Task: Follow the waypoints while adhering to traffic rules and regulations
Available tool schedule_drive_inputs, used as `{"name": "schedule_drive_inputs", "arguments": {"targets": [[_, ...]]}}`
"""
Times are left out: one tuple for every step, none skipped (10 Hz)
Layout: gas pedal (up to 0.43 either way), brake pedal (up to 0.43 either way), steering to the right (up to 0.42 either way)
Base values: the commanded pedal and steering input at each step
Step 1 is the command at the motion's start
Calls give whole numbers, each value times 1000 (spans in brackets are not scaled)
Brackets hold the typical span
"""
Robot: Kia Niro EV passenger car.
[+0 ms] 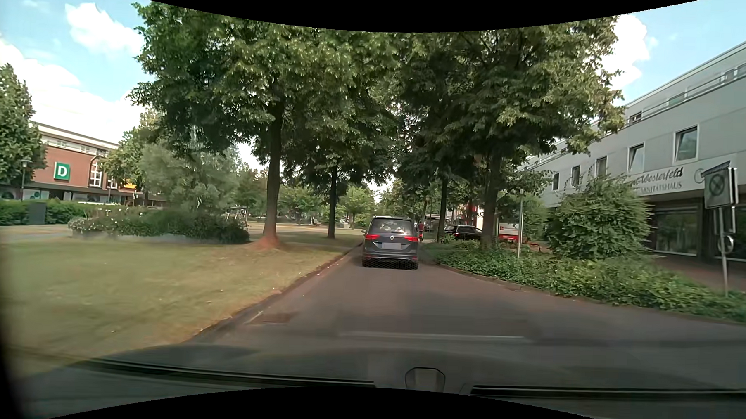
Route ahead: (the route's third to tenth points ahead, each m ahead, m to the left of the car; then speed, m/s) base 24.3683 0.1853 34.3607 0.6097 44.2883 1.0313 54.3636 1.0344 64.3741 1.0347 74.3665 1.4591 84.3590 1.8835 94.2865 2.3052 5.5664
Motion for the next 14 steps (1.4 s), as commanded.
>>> {"name": "schedule_drive_inputs", "arguments": {"targets": [[150,6,-6],[150,6,-6],[150,6,-6],[150,6,-6],[150,6,-6],[130,6,-6],[118,6,-6],[98,6,-6],[87,6,-6],[87,6,-6],[79,6,-6],[79,6,-6],[79,6,-6],[79,6,-5]]}}
